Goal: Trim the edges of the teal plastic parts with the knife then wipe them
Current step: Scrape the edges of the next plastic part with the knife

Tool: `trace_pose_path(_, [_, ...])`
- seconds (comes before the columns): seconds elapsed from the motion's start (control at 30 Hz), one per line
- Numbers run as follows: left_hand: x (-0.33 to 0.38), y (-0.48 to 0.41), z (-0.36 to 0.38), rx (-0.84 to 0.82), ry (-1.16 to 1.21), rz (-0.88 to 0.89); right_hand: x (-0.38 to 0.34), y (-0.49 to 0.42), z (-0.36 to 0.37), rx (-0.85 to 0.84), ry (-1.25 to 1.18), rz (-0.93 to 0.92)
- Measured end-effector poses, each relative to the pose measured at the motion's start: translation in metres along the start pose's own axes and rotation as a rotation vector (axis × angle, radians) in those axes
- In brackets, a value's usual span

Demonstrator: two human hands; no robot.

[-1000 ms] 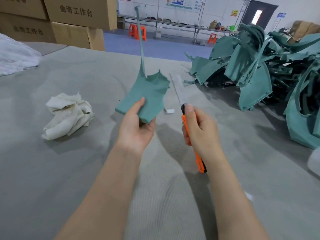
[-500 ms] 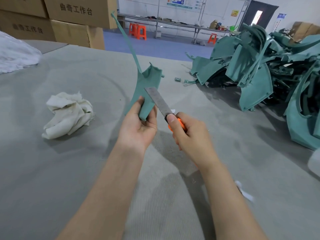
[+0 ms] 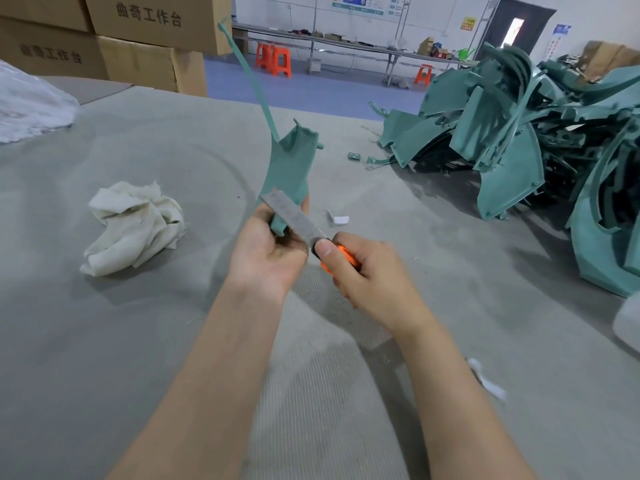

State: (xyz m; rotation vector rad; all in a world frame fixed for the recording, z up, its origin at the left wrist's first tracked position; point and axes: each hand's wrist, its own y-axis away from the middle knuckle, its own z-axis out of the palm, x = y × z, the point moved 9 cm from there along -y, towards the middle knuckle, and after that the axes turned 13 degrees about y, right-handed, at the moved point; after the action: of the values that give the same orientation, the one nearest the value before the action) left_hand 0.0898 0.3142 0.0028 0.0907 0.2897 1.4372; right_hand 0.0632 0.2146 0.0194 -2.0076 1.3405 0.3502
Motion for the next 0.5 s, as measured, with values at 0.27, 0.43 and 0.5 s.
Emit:
trace_pose_path(0.27, [0.005,0.0,0.0,0.012,-0.094,0.001,0.001,0.001,-0.005,0.041,-0.155,0.031])
trace_pose_path(0.43, [0.012,-0.002,-0.002,-0.004,-0.336,0.009,0.032,0.004,-0.042,0.34,-0.28,0.21])
trace_pose_path(0.5, [0.014,-0.001,-0.003,0.007,-0.417,-0.004,0.036,0.006,-0.049,0.367,-0.244,0.201])
